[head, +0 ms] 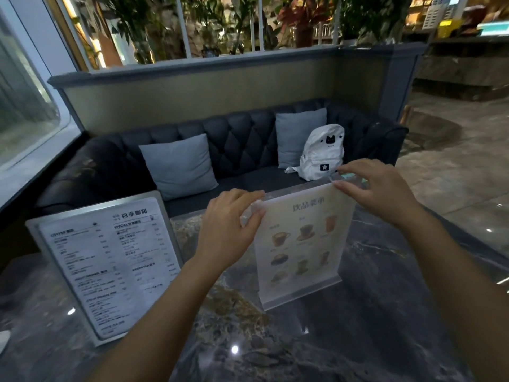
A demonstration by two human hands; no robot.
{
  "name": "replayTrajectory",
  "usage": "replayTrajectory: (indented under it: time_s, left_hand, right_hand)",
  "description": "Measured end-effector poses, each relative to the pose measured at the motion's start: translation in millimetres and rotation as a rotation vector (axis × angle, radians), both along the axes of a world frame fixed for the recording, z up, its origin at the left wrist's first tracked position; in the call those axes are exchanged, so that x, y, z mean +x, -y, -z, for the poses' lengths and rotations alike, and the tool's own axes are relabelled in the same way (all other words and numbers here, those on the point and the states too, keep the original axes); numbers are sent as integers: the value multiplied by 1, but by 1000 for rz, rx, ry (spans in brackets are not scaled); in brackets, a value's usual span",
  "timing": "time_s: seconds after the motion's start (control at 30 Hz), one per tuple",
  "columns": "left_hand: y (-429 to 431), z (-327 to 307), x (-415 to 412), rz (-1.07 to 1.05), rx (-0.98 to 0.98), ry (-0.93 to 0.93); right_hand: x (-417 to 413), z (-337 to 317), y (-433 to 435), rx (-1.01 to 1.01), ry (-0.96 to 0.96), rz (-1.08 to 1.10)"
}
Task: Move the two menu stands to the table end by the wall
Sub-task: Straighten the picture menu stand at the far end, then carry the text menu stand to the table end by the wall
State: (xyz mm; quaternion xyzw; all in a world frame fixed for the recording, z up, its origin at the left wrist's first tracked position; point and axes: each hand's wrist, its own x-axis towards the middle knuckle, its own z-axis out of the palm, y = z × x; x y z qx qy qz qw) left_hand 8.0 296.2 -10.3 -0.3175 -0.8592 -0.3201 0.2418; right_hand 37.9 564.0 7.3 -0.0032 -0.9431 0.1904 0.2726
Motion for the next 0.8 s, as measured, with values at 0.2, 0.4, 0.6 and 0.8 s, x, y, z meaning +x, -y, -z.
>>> replayTrajectory:
  time_s: [0.2, 0.4, 0.6, 0.8]
  left_hand:
    - [20, -13, 0, -41, 85, 15]
    - [66, -24, -4, -175, 114, -15]
    - [132, -23, -11, -340, 101, -18]
    - [203, -20, -9, -471, 89, 2]
  right_hand:
    - [-5, -19, 39, 34, -51, -49]
    - [-20, -32, 91, 21, -71, -142]
    - [-40, -36, 156, 62, -38, -245]
    - [-61, -35, 222, 74, -5, -342]
